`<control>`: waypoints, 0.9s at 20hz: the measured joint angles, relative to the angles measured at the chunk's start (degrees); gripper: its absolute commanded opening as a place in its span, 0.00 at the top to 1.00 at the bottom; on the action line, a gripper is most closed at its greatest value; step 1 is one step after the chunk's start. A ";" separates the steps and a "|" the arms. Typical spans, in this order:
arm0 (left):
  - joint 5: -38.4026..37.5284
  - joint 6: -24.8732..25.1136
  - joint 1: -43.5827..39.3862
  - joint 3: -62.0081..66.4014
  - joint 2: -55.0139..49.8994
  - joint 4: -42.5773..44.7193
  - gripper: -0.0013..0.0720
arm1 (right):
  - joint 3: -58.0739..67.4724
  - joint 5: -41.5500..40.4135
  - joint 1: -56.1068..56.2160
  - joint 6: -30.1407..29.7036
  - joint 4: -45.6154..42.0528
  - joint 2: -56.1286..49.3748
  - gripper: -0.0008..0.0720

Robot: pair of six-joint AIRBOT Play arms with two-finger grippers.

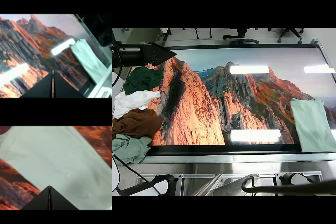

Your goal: Fold the shirts.

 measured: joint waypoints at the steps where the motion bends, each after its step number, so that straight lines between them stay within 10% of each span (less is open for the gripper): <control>1: -1.01 0.24 0.17 -0.26 0.13 0.04 0.97 | -0.74 0.00 2.89 -0.44 1.29 1.03 0.96; 18: 6.19 1.92 0.48 -50.95 30.77 7.43 0.97 | -27.80 -7.82 32.65 -0.98 7.15 22.10 0.96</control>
